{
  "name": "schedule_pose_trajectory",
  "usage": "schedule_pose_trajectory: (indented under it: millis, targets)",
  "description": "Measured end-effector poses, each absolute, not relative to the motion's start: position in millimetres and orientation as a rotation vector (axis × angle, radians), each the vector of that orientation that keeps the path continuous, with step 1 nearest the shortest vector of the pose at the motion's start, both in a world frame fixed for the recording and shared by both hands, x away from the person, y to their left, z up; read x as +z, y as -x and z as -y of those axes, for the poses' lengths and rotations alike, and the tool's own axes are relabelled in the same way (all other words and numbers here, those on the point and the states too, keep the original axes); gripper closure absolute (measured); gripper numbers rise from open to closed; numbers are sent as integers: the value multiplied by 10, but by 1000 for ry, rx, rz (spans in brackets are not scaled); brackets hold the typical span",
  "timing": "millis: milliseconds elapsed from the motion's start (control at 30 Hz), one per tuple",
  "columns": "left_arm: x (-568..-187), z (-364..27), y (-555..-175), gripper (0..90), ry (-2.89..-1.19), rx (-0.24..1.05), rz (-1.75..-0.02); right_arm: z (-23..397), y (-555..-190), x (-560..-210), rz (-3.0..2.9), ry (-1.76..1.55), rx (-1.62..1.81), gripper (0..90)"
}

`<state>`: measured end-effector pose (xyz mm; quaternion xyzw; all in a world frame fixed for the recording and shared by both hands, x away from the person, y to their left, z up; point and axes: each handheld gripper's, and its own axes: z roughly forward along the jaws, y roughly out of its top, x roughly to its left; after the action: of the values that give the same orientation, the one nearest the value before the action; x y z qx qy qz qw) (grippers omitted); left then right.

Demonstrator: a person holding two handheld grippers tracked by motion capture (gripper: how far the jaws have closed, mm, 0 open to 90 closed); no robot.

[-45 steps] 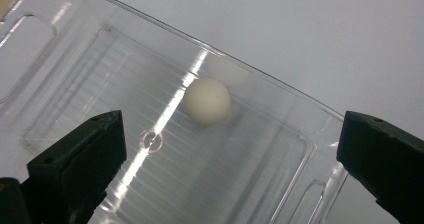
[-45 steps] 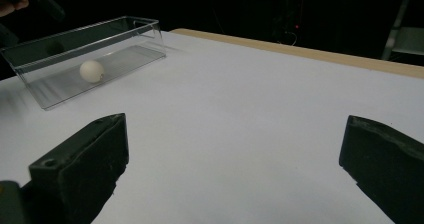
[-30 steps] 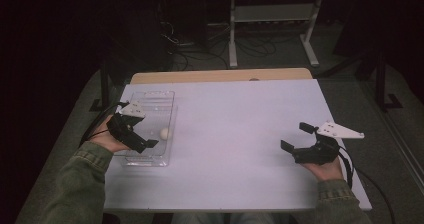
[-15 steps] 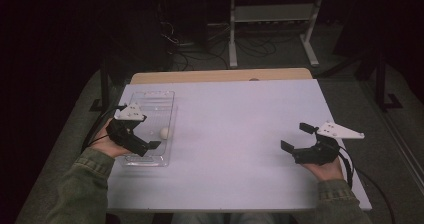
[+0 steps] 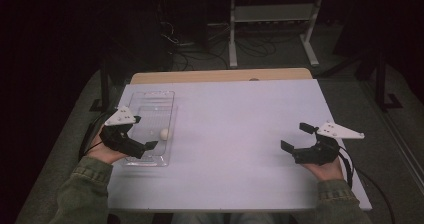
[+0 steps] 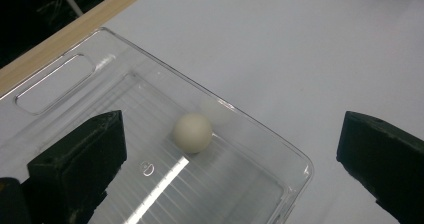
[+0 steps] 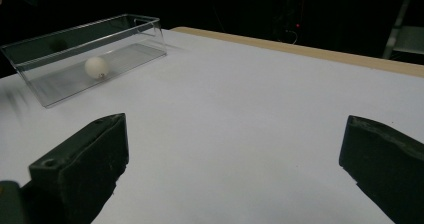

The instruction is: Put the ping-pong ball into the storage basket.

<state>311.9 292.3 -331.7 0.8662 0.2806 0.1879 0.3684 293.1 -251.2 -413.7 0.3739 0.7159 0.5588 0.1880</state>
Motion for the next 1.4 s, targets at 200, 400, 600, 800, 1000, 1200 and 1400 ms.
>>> schedule_pose_trajectory:
  millis: [200, 400, 600, 800, 1000, 1200, 1400]
  targets:
    - [-3341, -2978, -3064, 0, -2172, 517, -762, 2514, -2930, -4137, -2013, -1050, 1573, 0]
    - [-3361, -3027, -2980, 0, -2106, 586, -783, 2512, -2928, -4136, -2014, -1050, 1574, 0]
    - [-3399, -3106, -2928, 0, -2030, 612, -819, 2516, -2928, -4137, -2012, -1052, 1574, 0]
    - [-3461, -3155, -2904, 0, -1982, 609, -840, 2515, -2928, -4139, -2014, -1051, 1572, 0]
    - [-3504, -3191, -2875, 0, -1922, 617, -858, 2515, -2927, -4138, -2014, -1051, 1572, 0]
    - [-3559, -3224, -2864, 0, -1883, 627, -899, 2517, -2925, -4136, -2012, -1053, 1574, 0]
    - [-3607, -3267, -2839, 0, -1836, 645, -912, 2515, -2925, -4138, -2014, -1051, 1573, 0]
